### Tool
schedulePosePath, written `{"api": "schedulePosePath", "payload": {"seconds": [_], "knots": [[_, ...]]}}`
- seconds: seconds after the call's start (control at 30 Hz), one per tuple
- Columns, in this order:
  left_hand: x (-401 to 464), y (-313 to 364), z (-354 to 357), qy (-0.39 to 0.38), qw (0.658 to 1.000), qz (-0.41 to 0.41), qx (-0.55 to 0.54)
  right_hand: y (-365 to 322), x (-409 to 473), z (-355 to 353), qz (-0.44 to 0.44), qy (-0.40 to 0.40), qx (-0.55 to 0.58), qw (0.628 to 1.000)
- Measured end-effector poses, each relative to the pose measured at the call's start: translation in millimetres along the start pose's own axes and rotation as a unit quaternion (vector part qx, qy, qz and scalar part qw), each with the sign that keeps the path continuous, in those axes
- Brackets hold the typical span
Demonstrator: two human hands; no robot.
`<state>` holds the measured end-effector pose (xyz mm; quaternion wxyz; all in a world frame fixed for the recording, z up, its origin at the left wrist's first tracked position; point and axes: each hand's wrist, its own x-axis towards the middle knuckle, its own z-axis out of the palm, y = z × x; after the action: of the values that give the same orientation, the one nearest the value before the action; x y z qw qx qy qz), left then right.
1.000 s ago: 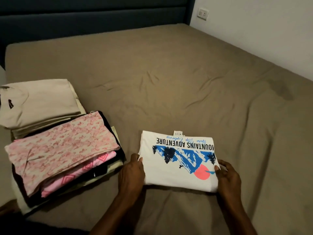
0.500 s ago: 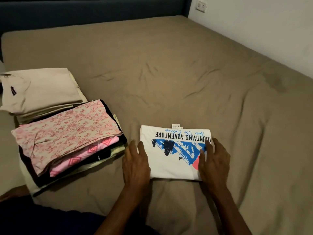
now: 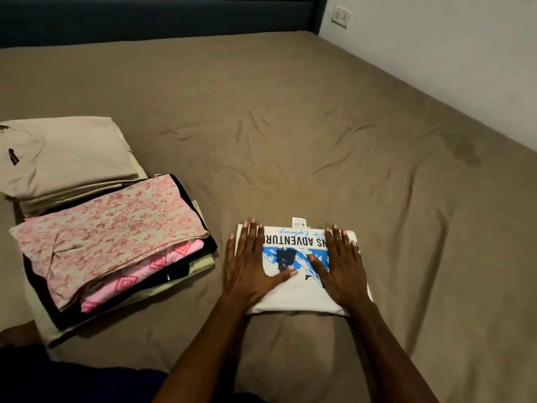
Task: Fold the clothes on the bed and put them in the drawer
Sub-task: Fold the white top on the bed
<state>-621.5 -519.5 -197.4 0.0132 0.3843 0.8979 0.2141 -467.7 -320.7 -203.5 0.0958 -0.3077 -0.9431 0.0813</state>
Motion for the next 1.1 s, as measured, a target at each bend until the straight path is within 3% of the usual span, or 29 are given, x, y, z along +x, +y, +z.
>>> {"api": "schedulePosePath", "payload": {"seconds": [0.3,0.53,0.87,1.0,1.1], "knots": [[-8,-10,-6,-0.027,0.999,0.009,-0.023,5,6,-5,0.025,-0.047,-0.002,0.999],[-30,-11,-11,-0.009,0.998,0.052,-0.017,-43,-23,-20,0.032,0.038,0.002,0.999],[-46,-16,-14,-0.045,0.998,0.052,0.008,-14,-56,-10,-0.003,0.011,-0.015,1.0],[-56,-21,-19,-0.064,0.998,0.023,-0.016,1,-62,-13,0.082,0.015,-0.036,0.996],[-64,0,-22,-0.059,0.994,-0.091,0.001,4,-63,-15,0.172,0.053,0.007,0.984]]}}
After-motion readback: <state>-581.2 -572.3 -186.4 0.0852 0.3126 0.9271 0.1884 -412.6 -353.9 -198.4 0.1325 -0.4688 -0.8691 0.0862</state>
